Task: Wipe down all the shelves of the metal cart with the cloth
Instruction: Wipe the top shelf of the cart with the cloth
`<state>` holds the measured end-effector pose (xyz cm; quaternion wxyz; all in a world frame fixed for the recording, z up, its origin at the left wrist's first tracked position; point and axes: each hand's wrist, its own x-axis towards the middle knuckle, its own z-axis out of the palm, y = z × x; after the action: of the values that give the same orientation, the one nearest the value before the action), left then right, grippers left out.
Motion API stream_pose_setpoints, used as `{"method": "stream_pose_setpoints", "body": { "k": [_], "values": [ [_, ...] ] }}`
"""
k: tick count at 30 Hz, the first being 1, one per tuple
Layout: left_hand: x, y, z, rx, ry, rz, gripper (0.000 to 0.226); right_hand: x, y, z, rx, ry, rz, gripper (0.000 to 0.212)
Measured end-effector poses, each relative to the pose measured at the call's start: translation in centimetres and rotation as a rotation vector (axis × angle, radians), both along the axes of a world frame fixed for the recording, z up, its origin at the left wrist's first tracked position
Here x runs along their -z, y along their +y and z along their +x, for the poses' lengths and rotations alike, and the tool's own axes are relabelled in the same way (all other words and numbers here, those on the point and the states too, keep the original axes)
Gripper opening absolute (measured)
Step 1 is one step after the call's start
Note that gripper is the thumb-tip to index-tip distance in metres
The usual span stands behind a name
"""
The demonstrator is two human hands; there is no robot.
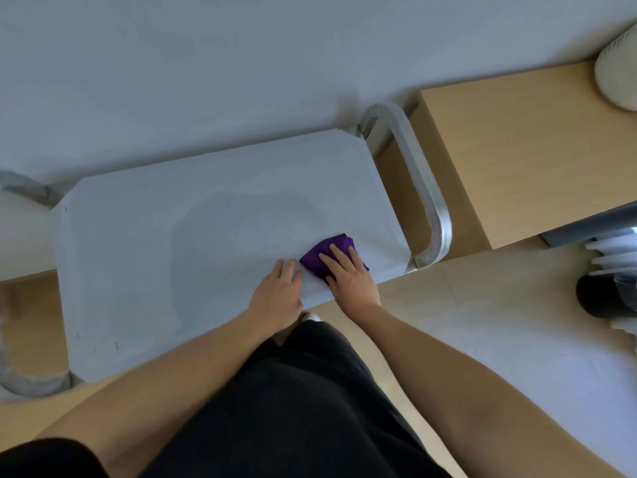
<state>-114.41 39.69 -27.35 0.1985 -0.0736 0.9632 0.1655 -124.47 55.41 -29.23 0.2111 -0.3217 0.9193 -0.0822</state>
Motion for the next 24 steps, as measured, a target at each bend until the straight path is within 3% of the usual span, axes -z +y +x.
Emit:
{"method": "stream_pose_setpoints", "body": {
  "k": [5, 10, 12, 17, 20, 24],
  "values": [
    [0.3, 0.3, -0.8, -0.024, -0.079, -0.009, 0.061, 0.1, 1.4, -5.8, -0.211, 0.012, -0.008, 0.05],
    [0.4, 1.5, -2.3, -0.223, -0.065, 0.01, 0.054, 0.7, -0.6, -13.1, 0.145, 0.001, -0.051, 0.048],
    [0.4, 2.5, -2.7, -0.29, -0.081, 0.013, 0.053, 1.2, -2.6, -12.5, 0.156, 0.047, -0.017, 0.048],
    [0.7, 3.9, -3.8, -0.423, -0.11, -0.01, 0.051, 2.5, -3.7, -7.7, -0.412, 0.039, -0.057, 0.05],
    [0.7, 3.9, -3.9, -0.463, -0.086, 0.025, 0.05, 2.3, -3.2, -11.3, -0.509, 0.063, -0.143, 0.046],
    [0.7, 4.1, -3.1, -0.508, -0.058, 0.087, 0.051, 1.6, -2.7, -18.8, -0.202, 0.148, -0.087, 0.045]
  ]
}}
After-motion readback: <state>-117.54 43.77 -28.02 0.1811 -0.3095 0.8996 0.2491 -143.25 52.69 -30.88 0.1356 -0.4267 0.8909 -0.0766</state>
